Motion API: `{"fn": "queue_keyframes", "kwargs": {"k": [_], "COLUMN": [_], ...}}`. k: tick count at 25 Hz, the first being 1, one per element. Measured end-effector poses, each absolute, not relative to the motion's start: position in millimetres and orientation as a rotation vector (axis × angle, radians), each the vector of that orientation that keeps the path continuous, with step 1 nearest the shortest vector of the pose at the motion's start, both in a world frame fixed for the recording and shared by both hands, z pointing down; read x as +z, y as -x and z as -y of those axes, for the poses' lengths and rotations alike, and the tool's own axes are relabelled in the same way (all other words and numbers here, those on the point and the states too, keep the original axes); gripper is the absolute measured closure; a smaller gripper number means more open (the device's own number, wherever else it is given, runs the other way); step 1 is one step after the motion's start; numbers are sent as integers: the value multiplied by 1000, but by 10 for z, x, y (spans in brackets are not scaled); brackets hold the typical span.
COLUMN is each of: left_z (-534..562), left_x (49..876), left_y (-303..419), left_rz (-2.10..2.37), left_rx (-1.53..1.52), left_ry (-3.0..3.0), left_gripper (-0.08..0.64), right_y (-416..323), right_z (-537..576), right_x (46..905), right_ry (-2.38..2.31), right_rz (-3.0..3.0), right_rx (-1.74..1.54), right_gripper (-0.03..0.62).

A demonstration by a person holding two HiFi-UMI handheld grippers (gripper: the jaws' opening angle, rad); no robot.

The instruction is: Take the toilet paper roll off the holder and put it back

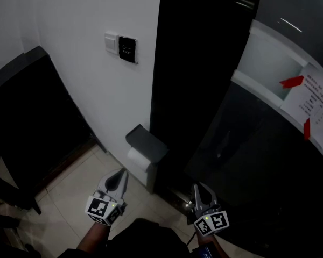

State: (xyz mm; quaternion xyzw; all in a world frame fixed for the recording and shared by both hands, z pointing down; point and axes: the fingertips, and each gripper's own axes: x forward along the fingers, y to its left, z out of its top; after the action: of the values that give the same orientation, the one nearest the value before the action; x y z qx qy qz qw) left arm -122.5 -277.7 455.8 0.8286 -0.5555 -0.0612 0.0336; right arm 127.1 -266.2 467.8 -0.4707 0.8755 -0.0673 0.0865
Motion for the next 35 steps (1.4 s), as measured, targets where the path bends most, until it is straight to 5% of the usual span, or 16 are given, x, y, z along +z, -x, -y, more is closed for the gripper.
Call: {"fn": "queue_keyframes", "kwargs": {"k": [9, 16, 24, 35], "left_z": [3011, 3363, 3615, 3926], "left_x": [4841, 5386, 5823, 5890], "left_y": [1337, 1294, 1326, 1063], "left_rz": [1477, 1000, 1050, 965], "left_rx": [-404, -884, -869, -895], "left_ry": [-2265, -1578, -1479, -1470], "left_gripper": [550, 244, 132, 118], "right_y": [-1231, -1218, -1379, -1717], "right_z": [2756, 2785, 2757, 2703], "right_x": [4667, 4689, 4713, 4716], "right_ry": [1414, 1423, 1494, 1609], "right_rz": [-2619, -2632, -2604, -2524], "right_rx": [-194, -207, -215, -203], "right_gripper": [578, 578, 578, 579]}}
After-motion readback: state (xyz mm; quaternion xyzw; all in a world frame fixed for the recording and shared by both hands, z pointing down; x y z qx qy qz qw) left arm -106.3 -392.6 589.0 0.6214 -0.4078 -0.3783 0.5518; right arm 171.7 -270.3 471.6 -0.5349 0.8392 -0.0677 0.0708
